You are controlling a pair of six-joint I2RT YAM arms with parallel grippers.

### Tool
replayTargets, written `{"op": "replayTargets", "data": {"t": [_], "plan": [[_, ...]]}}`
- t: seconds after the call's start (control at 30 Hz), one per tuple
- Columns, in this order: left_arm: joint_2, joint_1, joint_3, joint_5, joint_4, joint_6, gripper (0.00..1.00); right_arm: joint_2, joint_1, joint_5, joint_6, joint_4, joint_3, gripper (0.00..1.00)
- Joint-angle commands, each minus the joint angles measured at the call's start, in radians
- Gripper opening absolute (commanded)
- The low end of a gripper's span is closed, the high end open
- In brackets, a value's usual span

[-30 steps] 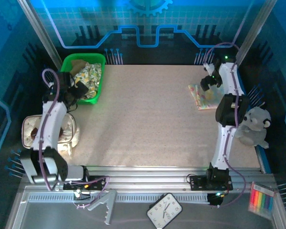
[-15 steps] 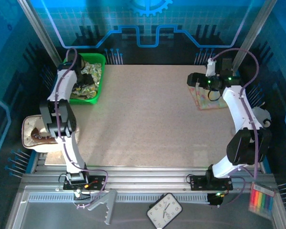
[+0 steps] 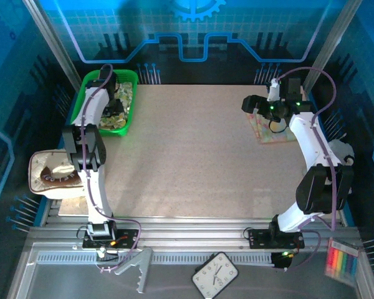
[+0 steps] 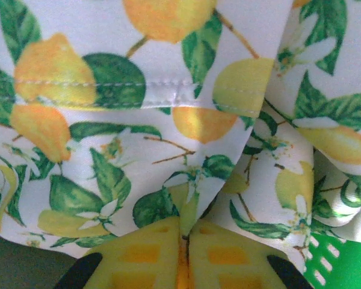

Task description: Fold and stack the skirts

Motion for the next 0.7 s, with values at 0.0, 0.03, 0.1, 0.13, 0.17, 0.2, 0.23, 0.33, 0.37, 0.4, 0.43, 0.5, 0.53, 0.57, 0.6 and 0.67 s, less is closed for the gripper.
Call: {"op": "replayTargets", "data": {"t": [0.0, 0.03, 0.1, 0.13, 0.17, 0.2, 0.23, 0.33, 0.37, 0.4, 0.43, 0.5, 0.53, 0.57, 0.6, 0.67], "plan": [[-0.101, 0.003, 0.029, 0.016, -0.001, -0.007, 0.05, -0.003, 0.018, -0.024, 0.025, 0.019, 0.009, 1.00], [-0.119, 0.003, 0.035, 0.016, -0.003, -0.007, 0.00, -0.001, 0.020, -0.025, 0.026, 0.018, 0.015, 1.00], [-0.165, 0.003, 0.038, 0.016, -0.003, -0.006, 0.00, 0.000, 0.024, -0.023, 0.037, 0.021, 0.016, 1.00], [-0.198, 0.003, 0.036, 0.022, 0.001, -0.009, 0.00, -0.004, 0.024, -0.018, 0.048, 0.031, 0.012, 1.00], [-0.235, 0.002, 0.033, 0.039, 0.007, -0.014, 0.00, -0.014, 0.023, -0.013, 0.062, 0.050, -0.002, 1.00], [-0.269, 0.003, 0.030, 0.060, 0.016, -0.020, 0.00, -0.029, 0.023, -0.005, 0.080, 0.083, -0.019, 1.00], [-0.311, 0.003, 0.026, 0.100, 0.025, -0.027, 0.00, -0.051, 0.024, 0.012, 0.108, 0.127, -0.050, 1.00], [-0.413, -0.002, 0.020, 0.275, 0.059, -0.052, 0.00, -0.128, 0.024, 0.033, 0.169, 0.319, -0.165, 1.00], [-0.436, -0.007, 0.019, 0.348, 0.071, -0.059, 0.00, -0.154, 0.025, 0.043, 0.188, 0.367, -0.197, 1.00], [-0.451, -0.016, 0.025, 0.396, 0.074, -0.064, 0.00, -0.172, 0.025, 0.060, 0.208, 0.387, -0.213, 1.00], [-0.459, -0.033, 0.040, 0.434, 0.069, -0.070, 0.00, -0.185, 0.026, 0.086, 0.236, 0.392, -0.223, 1.00], [-0.461, -0.084, 0.071, 0.488, 0.051, -0.050, 0.00, -0.208, 0.022, 0.119, 0.267, 0.376, -0.231, 1.00], [-0.457, -0.118, 0.087, 0.498, 0.038, -0.040, 0.00, -0.219, 0.019, 0.113, 0.255, 0.388, -0.243, 1.00], [-0.448, -0.154, 0.106, 0.515, 0.025, -0.024, 0.00, -0.232, 0.016, 0.112, 0.250, 0.399, -0.259, 1.00], [-0.437, -0.186, 0.118, 0.528, 0.013, -0.016, 0.00, -0.245, 0.012, 0.112, 0.259, 0.412, -0.276, 1.00], [-0.404, -0.259, 0.141, 0.547, -0.009, -0.015, 0.00, -0.265, -0.003, 0.053, 0.271, 0.472, -0.326, 1.00]]}}
